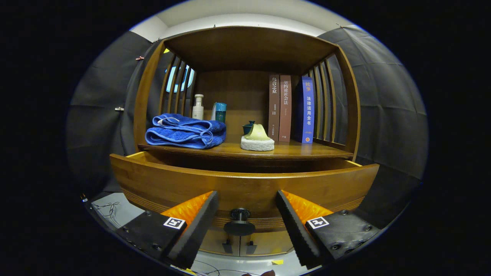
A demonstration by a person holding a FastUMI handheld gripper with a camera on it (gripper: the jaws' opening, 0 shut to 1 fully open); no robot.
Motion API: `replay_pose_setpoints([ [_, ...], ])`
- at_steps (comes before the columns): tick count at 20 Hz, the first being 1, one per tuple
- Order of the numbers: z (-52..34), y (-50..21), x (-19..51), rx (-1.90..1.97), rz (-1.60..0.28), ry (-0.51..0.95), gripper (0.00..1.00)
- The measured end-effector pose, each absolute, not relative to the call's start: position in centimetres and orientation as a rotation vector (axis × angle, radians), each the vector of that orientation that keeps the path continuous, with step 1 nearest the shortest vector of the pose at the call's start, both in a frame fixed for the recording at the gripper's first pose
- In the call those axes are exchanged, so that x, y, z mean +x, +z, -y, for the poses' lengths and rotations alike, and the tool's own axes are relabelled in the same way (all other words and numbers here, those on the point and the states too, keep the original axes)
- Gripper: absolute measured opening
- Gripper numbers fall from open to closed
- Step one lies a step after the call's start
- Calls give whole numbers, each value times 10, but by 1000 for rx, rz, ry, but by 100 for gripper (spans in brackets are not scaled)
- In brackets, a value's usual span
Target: Pull open the drawer, take out the items inside it, and place them on the countertop above the cabinet.
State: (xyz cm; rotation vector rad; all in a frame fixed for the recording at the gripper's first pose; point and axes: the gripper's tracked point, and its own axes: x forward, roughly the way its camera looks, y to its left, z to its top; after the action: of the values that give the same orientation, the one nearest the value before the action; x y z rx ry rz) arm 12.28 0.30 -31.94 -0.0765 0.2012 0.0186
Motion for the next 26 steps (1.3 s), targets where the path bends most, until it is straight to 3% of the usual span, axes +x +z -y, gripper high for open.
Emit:
replay_pose_setpoints([
  [11, -4, -324, 187, -149, -227, 12, 99],
  [19, -5, -320, 186, -141, -213, -2, 99],
  [26, -9, -239, 153, -98, -174, 32, 99],
])
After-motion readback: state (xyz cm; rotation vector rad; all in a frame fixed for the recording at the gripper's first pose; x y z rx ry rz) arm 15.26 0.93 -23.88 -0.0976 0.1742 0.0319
